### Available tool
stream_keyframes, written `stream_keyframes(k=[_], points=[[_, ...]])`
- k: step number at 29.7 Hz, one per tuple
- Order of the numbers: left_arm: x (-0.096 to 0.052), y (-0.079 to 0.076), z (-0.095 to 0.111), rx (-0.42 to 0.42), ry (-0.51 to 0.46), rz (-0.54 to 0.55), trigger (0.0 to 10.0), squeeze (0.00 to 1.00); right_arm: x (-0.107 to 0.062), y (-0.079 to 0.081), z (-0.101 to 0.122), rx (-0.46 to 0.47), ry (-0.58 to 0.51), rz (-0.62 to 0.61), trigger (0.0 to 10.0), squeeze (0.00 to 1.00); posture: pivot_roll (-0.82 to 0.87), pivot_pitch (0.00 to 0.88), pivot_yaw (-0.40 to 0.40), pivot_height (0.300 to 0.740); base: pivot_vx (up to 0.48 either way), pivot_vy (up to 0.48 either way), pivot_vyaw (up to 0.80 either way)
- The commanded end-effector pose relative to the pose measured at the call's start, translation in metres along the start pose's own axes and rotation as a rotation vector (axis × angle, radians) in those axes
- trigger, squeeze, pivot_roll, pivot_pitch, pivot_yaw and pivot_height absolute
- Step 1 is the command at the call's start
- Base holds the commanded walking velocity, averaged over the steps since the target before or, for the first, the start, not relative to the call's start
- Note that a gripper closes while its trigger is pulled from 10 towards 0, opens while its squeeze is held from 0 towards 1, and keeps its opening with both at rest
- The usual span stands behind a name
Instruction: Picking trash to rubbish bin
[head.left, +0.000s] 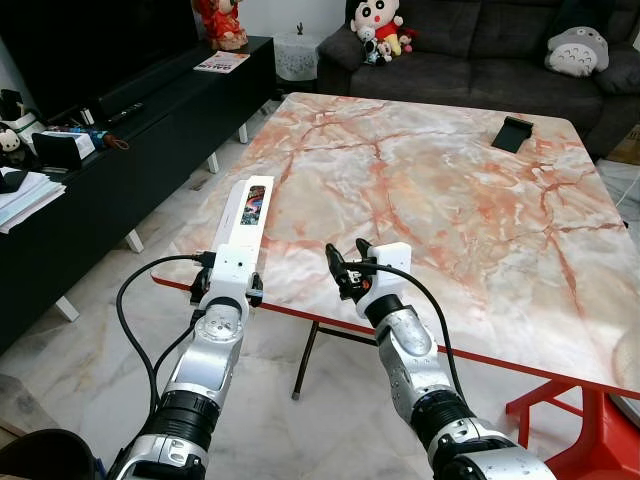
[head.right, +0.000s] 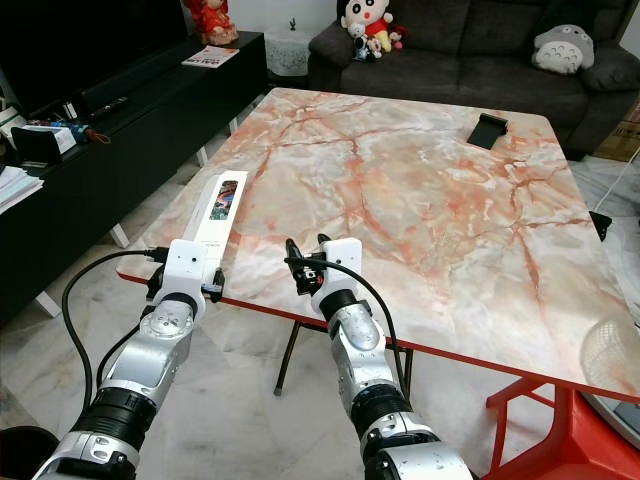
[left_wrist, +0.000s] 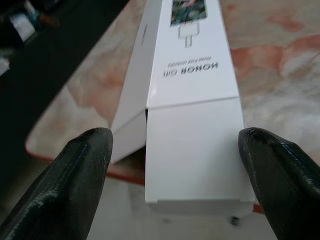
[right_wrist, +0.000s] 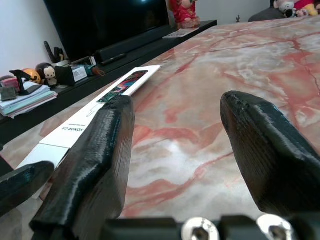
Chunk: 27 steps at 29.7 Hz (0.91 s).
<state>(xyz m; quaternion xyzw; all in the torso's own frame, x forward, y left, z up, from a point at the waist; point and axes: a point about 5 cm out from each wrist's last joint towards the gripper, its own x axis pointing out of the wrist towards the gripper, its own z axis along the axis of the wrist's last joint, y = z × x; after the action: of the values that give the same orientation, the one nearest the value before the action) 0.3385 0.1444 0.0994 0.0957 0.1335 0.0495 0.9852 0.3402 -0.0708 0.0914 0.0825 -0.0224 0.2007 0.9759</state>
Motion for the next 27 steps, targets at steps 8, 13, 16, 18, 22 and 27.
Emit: stream_keyframes(k=[8, 13, 16, 18, 22, 27], points=[[0.0, 0.008, -0.008, -0.119, 0.057, 0.059, 10.0, 0.0, -0.001, 0.003, -0.001, -0.005, -0.005, 0.013, 10.0, 0.0, -0.01, 0.0, 0.011, 0.74, 0.0, 0.0, 0.0], [0.0, -0.001, -0.001, -0.209, 0.018, -0.056, 10.0, 0.0, 0.0, 0.003, 0.0, -0.004, -0.009, 0.012, 10.0, 0.0, -0.01, 0.0, 0.013, 0.74, 0.0, 0.0, 0.0], [0.0, -0.003, 0.003, -0.174, -0.015, -0.088, 10.0, 0.0, 0.0, 0.002, 0.0, -0.008, -0.01, 0.008, 10.0, 0.0, -0.01, 0.0, 0.013, 0.74, 0.0, 0.0, 0.0], [0.0, -0.002, 0.003, -0.172, -0.015, -0.088, 10.0, 0.0, 0.0, 0.002, 0.0, -0.008, -0.01, 0.008, 10.0, 0.0, -0.01, 0.0, 0.013, 0.74, 0.0, 0.0, 0.0], [0.001, 0.009, 0.006, -0.118, -0.035, -0.082, 10.0, 0.0, -0.001, 0.0, 0.001, -0.008, -0.012, 0.002, 10.0, 0.0, -0.01, 0.0, 0.011, 0.74, 0.0, 0.0, 0.0], [0.003, 0.022, 0.008, -0.094, -0.057, -0.044, 10.0, 1.0, -0.001, -0.001, 0.0, -0.007, -0.011, -0.002, 10.0, 0.0, -0.01, 0.0, 0.008, 0.74, 0.0, 0.0, 0.0]])
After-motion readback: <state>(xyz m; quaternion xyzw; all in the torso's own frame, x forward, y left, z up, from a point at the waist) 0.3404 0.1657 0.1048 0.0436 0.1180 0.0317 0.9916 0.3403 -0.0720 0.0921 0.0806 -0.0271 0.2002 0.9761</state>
